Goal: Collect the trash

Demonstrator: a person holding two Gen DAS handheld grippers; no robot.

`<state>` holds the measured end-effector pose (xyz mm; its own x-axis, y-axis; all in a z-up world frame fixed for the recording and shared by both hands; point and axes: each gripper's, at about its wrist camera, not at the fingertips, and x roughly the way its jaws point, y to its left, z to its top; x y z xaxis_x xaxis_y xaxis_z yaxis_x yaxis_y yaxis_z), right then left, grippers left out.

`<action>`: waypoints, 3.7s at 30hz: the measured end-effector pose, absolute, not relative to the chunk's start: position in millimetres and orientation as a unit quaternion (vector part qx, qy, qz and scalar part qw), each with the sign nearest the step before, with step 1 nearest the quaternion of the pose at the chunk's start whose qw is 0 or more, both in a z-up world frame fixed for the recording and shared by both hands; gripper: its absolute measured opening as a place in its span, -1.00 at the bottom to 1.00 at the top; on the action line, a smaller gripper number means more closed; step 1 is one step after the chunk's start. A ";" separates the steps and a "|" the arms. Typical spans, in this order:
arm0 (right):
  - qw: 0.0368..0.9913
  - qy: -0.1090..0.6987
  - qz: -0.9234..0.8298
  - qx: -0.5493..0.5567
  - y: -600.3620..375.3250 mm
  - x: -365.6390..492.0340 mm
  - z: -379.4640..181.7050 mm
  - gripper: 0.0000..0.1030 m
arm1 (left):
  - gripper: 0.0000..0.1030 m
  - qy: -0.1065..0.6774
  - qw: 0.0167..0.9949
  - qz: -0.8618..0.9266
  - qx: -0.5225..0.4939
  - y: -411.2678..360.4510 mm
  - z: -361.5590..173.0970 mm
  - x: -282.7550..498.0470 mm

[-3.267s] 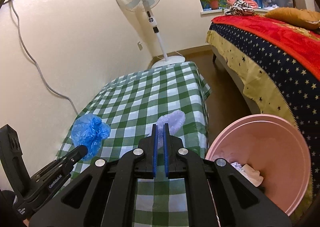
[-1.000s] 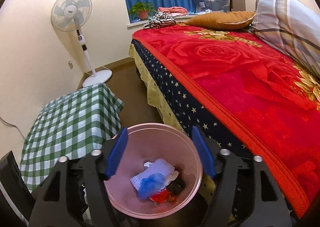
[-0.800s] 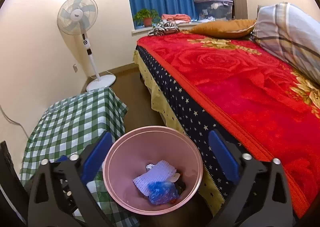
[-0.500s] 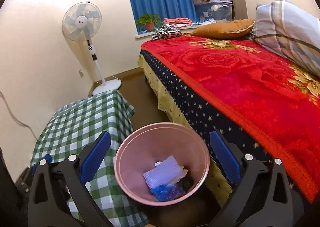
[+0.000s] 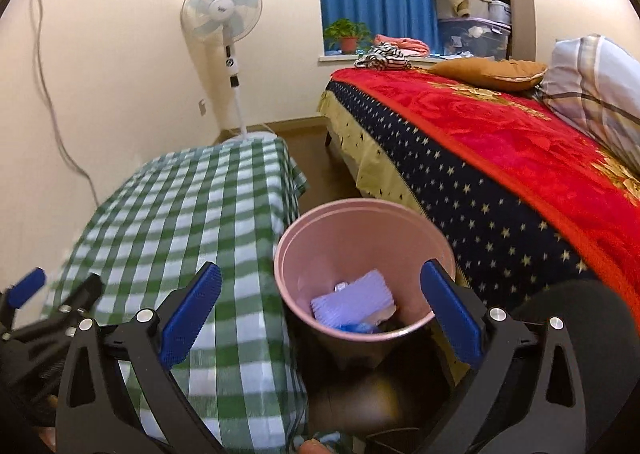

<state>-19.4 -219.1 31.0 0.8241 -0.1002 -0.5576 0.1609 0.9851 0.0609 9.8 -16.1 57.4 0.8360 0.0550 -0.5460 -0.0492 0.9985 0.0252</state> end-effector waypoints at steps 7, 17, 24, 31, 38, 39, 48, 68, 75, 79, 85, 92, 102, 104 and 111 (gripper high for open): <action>0.953 0.294 -0.062 0.025 -195.7 -17.8 18.3 0.90 | 0.85 0.296 0.954 0.043 -0.023 -1.1 34.8 -5.2; 0.953 0.298 -0.055 0.001 -178.0 -12.2 13.4 0.90 | 0.85 0.294 0.954 0.037 -0.035 3.5 28.1 -5.4; 0.953 0.297 -0.054 -0.003 -172.5 -11.5 13.8 0.90 | 0.85 0.295 0.954 0.029 -0.042 4.9 27.5 -7.5; 0.953 0.297 -0.050 -0.005 -169.0 -11.9 14.5 0.90 | 0.85 0.294 0.954 0.031 -0.046 8.7 28.0 -9.8; 0.954 0.297 -0.050 -0.004 -167.5 -11.6 15.3 0.90 | 0.85 0.294 0.954 0.031 -0.048 10.1 27.8 -10.2; 0.954 0.296 -0.051 -0.005 -167.2 -11.6 15.5 0.90 | 0.85 0.294 0.954 0.031 -0.047 9.5 27.8 -10.0; 0.954 0.295 -0.052 -0.005 -167.2 -12.6 17.2 0.90 | 0.85 0.294 0.954 0.030 -0.048 9.3 28.1 -10.6; 0.954 0.295 -0.052 -0.005 -167.3 -12.8 16.8 0.90 | 0.85 0.293 0.954 0.030 -0.049 9.8 28.3 -11.2; 0.954 0.295 -0.052 -0.005 -167.5 -12.8 16.7 0.90 | 0.85 0.293 0.954 0.030 -0.050 9.7 28.5 -11.0; 0.954 0.294 -0.051 -0.005 -168.6 -13.2 16.7 0.90 | 0.85 0.293 0.954 0.031 -0.050 9.9 28.2 -11.0; 0.954 0.294 -0.051 -0.005 -168.6 -13.2 16.6 0.90 | 0.85 0.292 0.954 0.029 -0.052 7.5 28.4 -11.2; 0.954 0.294 -0.051 -0.005 -168.5 -13.2 16.5 0.90 | 0.85 0.291 0.955 0.030 -0.055 3.1 28.4 -11.9; 0.954 0.294 -0.051 -0.005 -168.6 -13.4 16.4 0.90 | 0.85 0.291 0.954 0.029 -0.057 1.7 28.3 -10.9; 0.954 0.294 -0.051 -0.006 -168.6 -13.4 16.3 0.90 | 0.85 0.291 0.955 0.029 -0.057 3.3 28.9 -11.4; 0.954 0.294 -0.051 -0.005 -168.7 -13.4 16.1 0.90 | 0.85 0.285 0.956 0.033 -0.057 1.1 31.2 -11.2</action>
<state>-13.4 -168.7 16.1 0.8218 -0.1014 -0.5607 0.0949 0.9947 -0.0407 -11.2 1.1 31.2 0.8354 0.0308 -0.5488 -0.0958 0.9913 -0.0902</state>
